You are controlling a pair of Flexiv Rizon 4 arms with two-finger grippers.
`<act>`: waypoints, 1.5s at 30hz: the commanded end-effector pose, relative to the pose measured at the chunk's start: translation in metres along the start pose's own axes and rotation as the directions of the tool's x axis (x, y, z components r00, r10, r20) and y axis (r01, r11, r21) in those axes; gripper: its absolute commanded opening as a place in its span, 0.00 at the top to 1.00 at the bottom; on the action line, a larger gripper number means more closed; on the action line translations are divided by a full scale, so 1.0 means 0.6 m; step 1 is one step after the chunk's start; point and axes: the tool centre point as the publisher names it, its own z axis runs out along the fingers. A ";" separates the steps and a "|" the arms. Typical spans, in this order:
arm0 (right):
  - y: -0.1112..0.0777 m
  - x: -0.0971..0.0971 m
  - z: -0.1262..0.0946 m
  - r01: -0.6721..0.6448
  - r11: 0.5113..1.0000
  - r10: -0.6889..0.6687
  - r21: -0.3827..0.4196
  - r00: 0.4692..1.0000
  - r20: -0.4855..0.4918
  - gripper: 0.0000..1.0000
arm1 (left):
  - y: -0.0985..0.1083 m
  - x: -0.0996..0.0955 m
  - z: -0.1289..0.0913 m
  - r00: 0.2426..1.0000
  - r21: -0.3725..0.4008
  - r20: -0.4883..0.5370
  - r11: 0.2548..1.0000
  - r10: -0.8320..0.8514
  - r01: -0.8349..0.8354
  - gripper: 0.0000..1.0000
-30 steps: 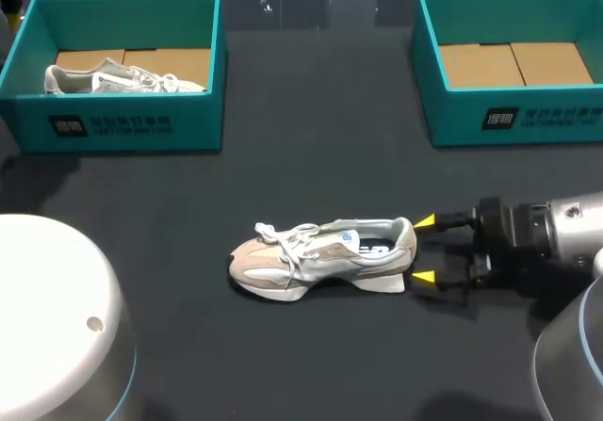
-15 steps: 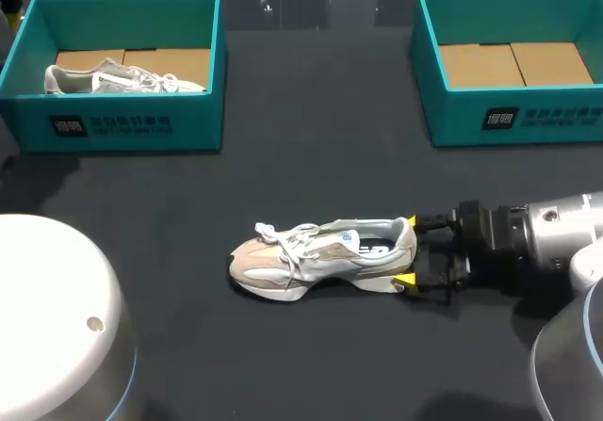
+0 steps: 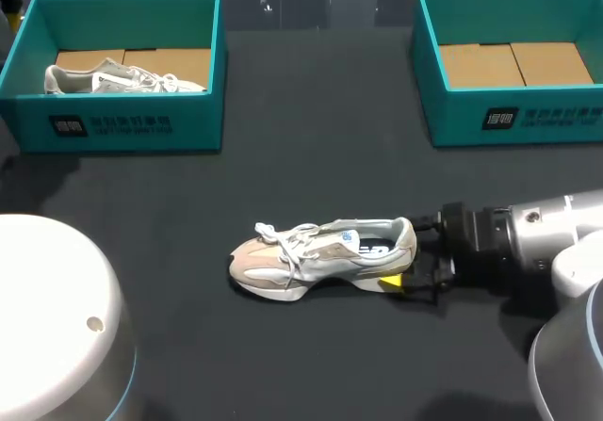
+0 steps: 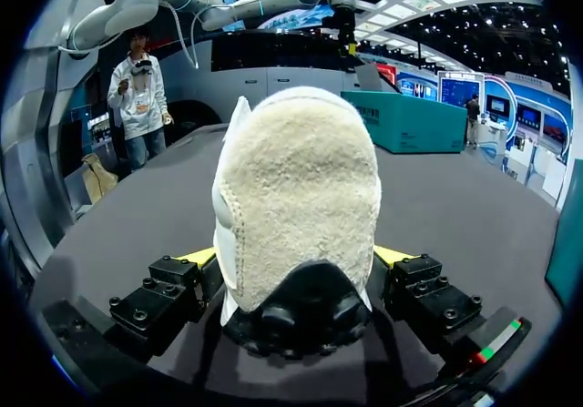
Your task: Take the shoe out of the shoebox, open the shoe tongue, remove and reinsert the insole, then place the shoe into the shoebox
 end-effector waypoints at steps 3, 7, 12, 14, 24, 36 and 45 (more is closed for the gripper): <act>0.004 -0.002 0.013 0.002 1.000 -0.002 0.005 1.000 0.001 0.00 | -0.002 0.000 0.000 1.000 -0.002 -0.001 1.000 0.001 -0.001 0.00; 0.006 -0.003 0.017 0.007 1.000 -0.007 0.000 1.000 -0.002 0.00 | -0.002 0.000 0.000 1.000 -0.002 -0.001 1.000 0.001 -0.001 0.00; 0.010 -0.006 0.024 0.009 1.000 -0.009 -0.001 1.000 -0.006 0.11 | -0.002 0.000 0.000 1.000 -0.002 -0.001 1.000 0.001 -0.001 0.00; 0.010 -0.006 0.025 0.009 1.000 -0.009 -0.001 1.000 -0.008 0.76 | -0.002 0.000 0.000 1.000 -0.002 -0.001 1.000 0.001 -0.001 0.00; 0.009 -0.006 0.028 0.018 1.000 -0.018 -0.004 1.000 -0.024 1.00 | -0.002 0.000 0.000 1.000 -0.002 -0.001 1.000 0.001 -0.001 0.00; 0.012 -0.002 0.025 0.009 1.000 -0.009 -0.001 1.000 -0.021 1.00 | -0.002 0.000 0.000 1.000 -0.002 -0.001 1.000 0.001 -0.001 0.00; 0.012 -0.002 0.025 0.009 1.000 -0.009 -0.001 1.000 -0.021 1.00 | -0.002 0.000 0.000 1.000 -0.002 -0.001 1.000 0.001 -0.001 0.00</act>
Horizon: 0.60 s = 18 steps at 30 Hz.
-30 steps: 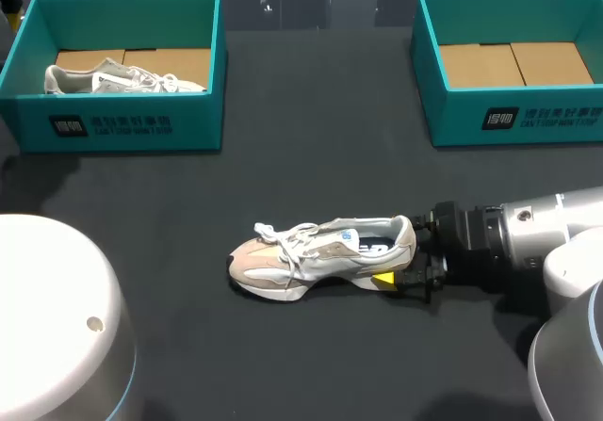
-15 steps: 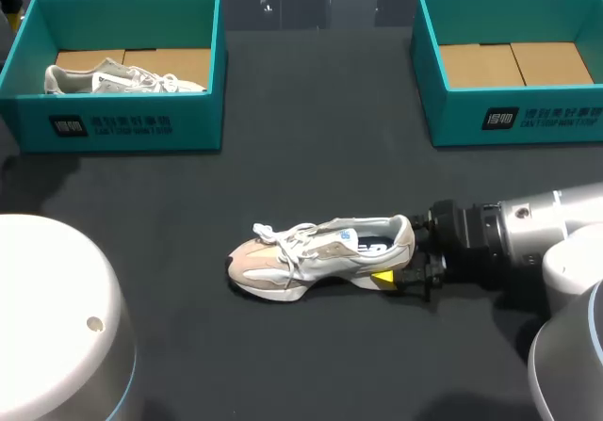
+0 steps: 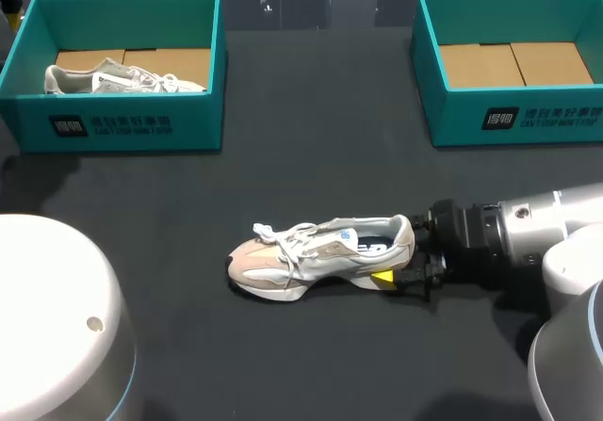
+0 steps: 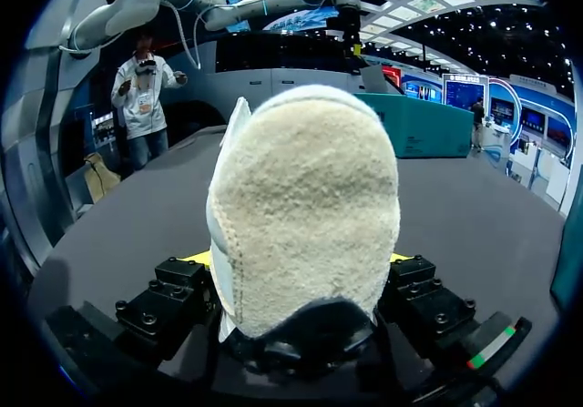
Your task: Take the shoe out of the shoebox, open the shoe tongue, remove and reinsert the insole, then place the shoe into the shoebox
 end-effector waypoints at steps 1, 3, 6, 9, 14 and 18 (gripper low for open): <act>0.002 0.001 0.004 -0.001 1.000 0.001 0.007 1.000 0.001 1.00 | -0.002 0.000 0.000 1.000 -0.002 -0.001 1.000 0.001 -0.001 0.00; 0.002 0.001 0.004 -0.001 1.000 0.001 0.007 1.000 0.001 1.00 | -0.011 -0.010 -0.010 0.999 -0.015 0.016 0.999 -0.035 0.035 0.00; 0.002 0.001 0.004 -0.001 1.000 0.001 0.007 1.000 0.001 1.00 | -0.041 -0.044 -0.026 0.965 -0.027 -0.003 0.965 -0.261 0.261 0.00; 0.002 0.001 0.004 -0.001 1.000 0.001 0.007 1.000 0.001 1.00 | -0.070 -0.076 -0.030 0.869 -0.015 -0.037 0.870 -0.493 0.493 0.00; 0.002 0.001 0.004 -0.001 1.000 0.001 0.007 1.000 0.001 1.00 | -0.156 -0.133 -0.045 0.724 0.015 0.004 0.724 -0.690 0.690 0.00; 0.002 0.001 0.004 -0.001 1.000 0.001 0.007 1.000 0.001 1.00 | -0.201 -0.178 -0.043 0.527 0.096 -0.025 0.522 -0.850 0.847 0.00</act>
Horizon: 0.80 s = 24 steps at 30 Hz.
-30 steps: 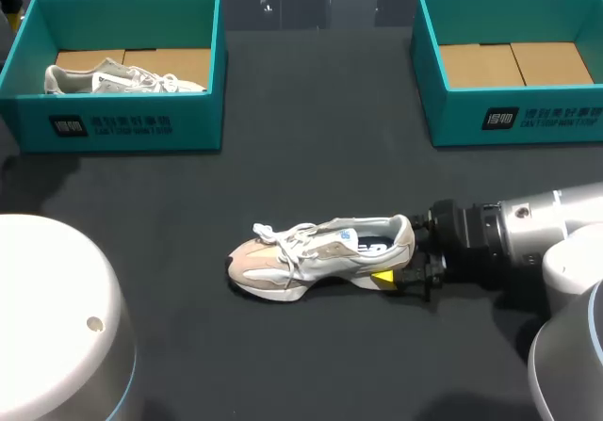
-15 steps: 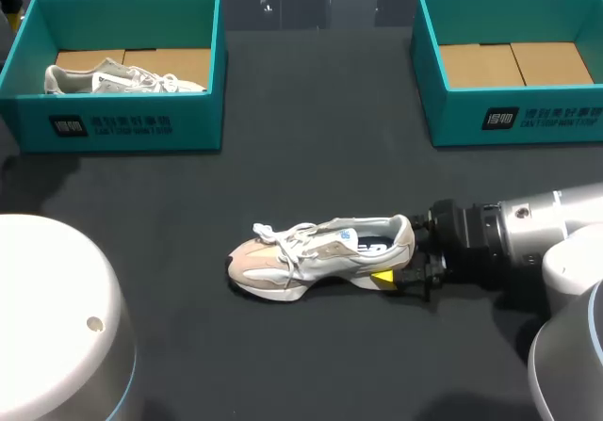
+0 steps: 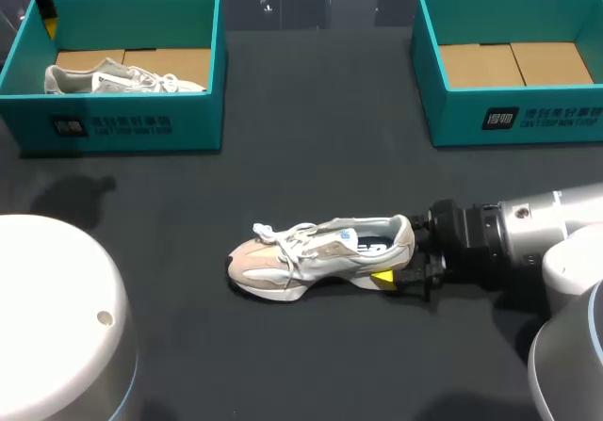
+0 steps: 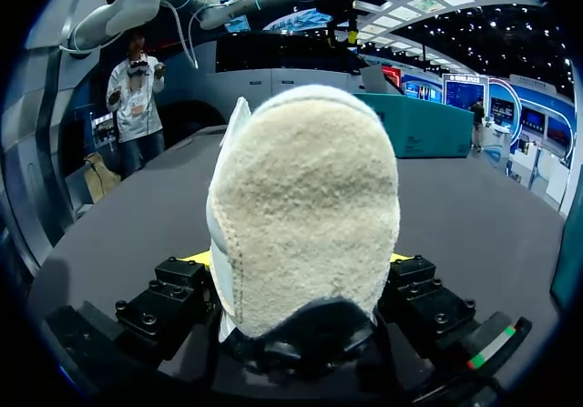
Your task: Take the shoe out of the shoebox, open the shoe tongue, remove and reinsert the insole, then place the shoe into the shoebox
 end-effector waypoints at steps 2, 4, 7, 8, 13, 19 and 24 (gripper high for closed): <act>0.002 0.001 0.004 -0.001 1.000 0.001 0.007 1.000 0.001 1.00 | -0.119 -0.017 0.009 0.810 0.007 0.032 0.811 -0.585 0.585 0.00; 0.002 0.001 0.004 -0.001 1.000 0.001 0.007 1.000 0.001 1.00 | -0.119 -0.017 0.009 0.810 0.007 0.032 0.811 -0.585 0.585 0.00; 0.002 0.001 0.004 -0.001 1.000 0.001 0.007 1.000 0.001 1.00 | -0.119 -0.017 0.009 0.810 0.007 0.032 0.811 -0.585 0.585 0.00; 0.002 0.001 0.004 -0.001 1.000 0.001 0.007 1.000 0.001 1.00 | -0.119 -0.017 0.009 0.810 0.007 0.032 0.811 -0.585 0.585 0.00; 0.002 0.001 0.004 -0.001 1.000 0.001 0.007 1.000 0.001 1.00 | -0.119 -0.017 0.009 0.810 0.007 0.032 0.811 -0.585 0.585 0.00; 0.002 0.001 0.004 -0.001 1.000 0.001 0.007 1.000 0.001 1.00 | -0.193 -0.056 0.006 0.643 0.023 0.021 0.643 -0.766 0.765 0.00; 0.002 0.001 0.004 -0.001 1.000 0.001 0.007 1.000 0.001 1.00 | -0.269 -0.094 0.009 0.382 -0.039 -0.019 0.382 -0.924 0.923 0.00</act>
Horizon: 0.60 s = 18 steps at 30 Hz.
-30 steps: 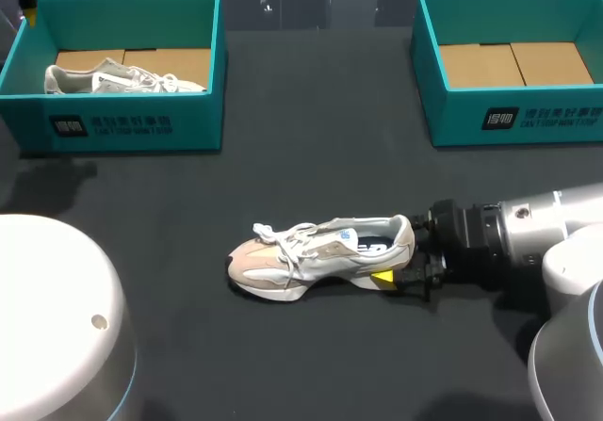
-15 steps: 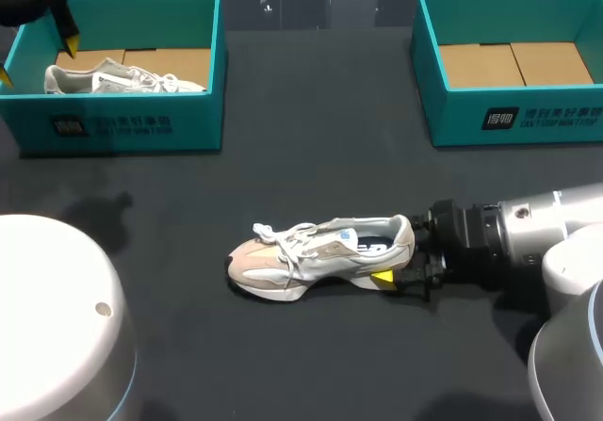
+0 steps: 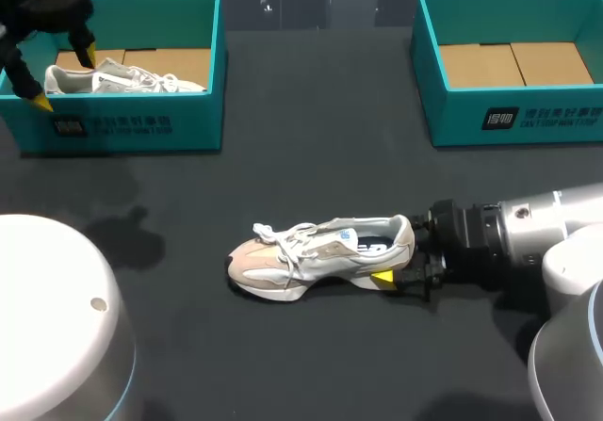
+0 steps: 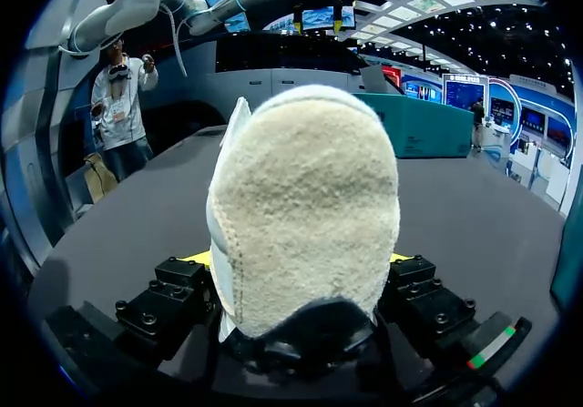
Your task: Take the shoe out of the shoebox, open the shoe tongue, remove and reinsert the insole, then place the shoe into the shoebox
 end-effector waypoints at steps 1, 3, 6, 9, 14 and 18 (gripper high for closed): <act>0.002 0.001 0.004 -0.001 1.000 0.001 0.007 1.000 0.000 1.00 | -0.073 0.021 0.009 0.890 -0.140 0.035 0.880 -0.454 0.455 0.00; 0.002 0.001 0.004 -0.001 1.000 0.001 0.007 1.000 0.000 1.00 | -0.092 0.023 0.011 0.842 -0.141 0.003 0.834 -0.539 0.534 0.00; 0.002 0.001 0.004 -0.001 1.000 0.001 0.007 1.000 0.000 1.00 | -0.118 0.023 0.017 0.731 -0.163 0.011 0.720 -0.682 0.675 0.00; 0.002 0.001 0.004 -0.001 1.000 0.001 0.007 1.000 0.000 1.00 | -0.143 0.021 0.028 0.600 -0.174 0.027 0.588 -0.799 0.790 0.00; 0.002 0.001 0.004 -0.001 1.000 0.001 0.007 1.000 0.000 1.00 | -0.153 0.023 0.030 0.586 -0.157 0.065 0.572 -0.808 0.805 0.00; 0.002 0.001 0.004 -0.001 1.000 0.001 0.007 1.000 0.000 1.00 | -0.153 0.023 0.030 0.586 -0.157 0.065 0.572 -0.808 0.805 0.00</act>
